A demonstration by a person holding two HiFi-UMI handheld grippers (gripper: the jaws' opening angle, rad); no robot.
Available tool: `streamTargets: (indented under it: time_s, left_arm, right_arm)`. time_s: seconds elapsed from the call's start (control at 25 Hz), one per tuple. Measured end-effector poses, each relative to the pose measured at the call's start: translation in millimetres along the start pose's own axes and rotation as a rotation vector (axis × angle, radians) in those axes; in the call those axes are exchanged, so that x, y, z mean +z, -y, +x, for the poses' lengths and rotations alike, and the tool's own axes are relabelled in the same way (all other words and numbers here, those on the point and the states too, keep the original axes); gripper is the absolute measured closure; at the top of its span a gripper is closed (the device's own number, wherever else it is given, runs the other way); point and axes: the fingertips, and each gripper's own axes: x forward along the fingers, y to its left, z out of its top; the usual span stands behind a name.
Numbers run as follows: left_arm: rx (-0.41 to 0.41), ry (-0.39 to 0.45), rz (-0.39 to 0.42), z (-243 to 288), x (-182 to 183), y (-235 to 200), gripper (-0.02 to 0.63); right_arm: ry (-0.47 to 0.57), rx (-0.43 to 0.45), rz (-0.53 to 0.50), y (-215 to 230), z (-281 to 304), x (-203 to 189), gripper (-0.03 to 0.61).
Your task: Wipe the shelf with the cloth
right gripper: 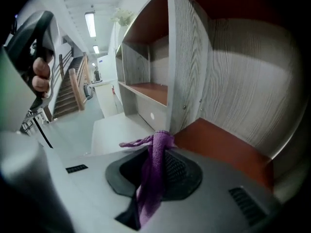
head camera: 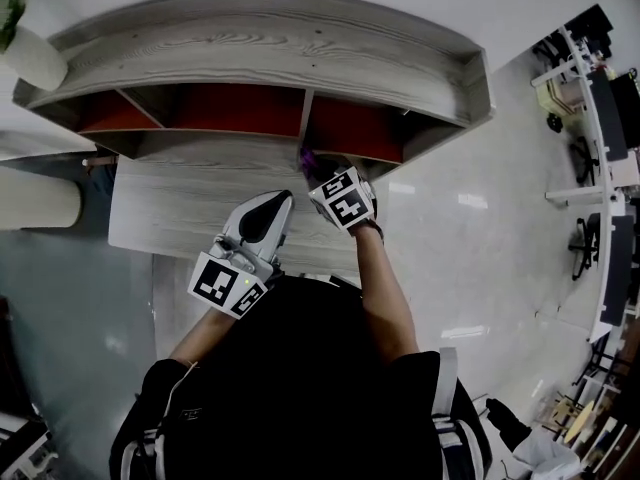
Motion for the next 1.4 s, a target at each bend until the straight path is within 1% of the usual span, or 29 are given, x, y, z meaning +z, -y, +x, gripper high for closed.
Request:
streamTargets:
  time_s: [0.12,0.32,0.52,0.72,0.88,1.0,1.2,1.4]
  left_arm:
    - [0.004,-0.006,0.002,-2,-2,2,0.611]
    - [0.008,-0.017,-0.001,-4,-11,11,0.611]
    - [0.028,-0.04,-0.002,-11,-22,17,0.611]
    - [0.037,-0.043,-0.011,-18,-27,23,0.611]
    - [0.045,-0.05,-0.011,-24,-33,27,0.611]
    - [0.057,-0.053,-0.011,-26,-35,27,0.611]
    - [0.058,-0.042,-0.007,-25,-32,28,0.611]
    - [0.054,-0.041,-0.007,-25,-31,31,0.611]
  right_arm:
    - [0.047,0.004,0.062,-13,-11,-2,0.529]
    - [0.155,-0.001,0.167,-31,-39,-2,0.529]
    - [0.256,-0.075,0.288,-33,-77,-8,0.529]
    - [0.361,-0.158,0.315,-36,-117,-2,0.529]
    - [0.458,-0.287,0.315,-39,-151,-2,0.529]
    - [0.505,-0.349,0.327,-44,-168,-6,0.529]
    - [0.539,-0.387,0.33,-42,-181,-6,0.529]
    - [0.548,-0.391,0.341,-41,-188,-4,0.529]
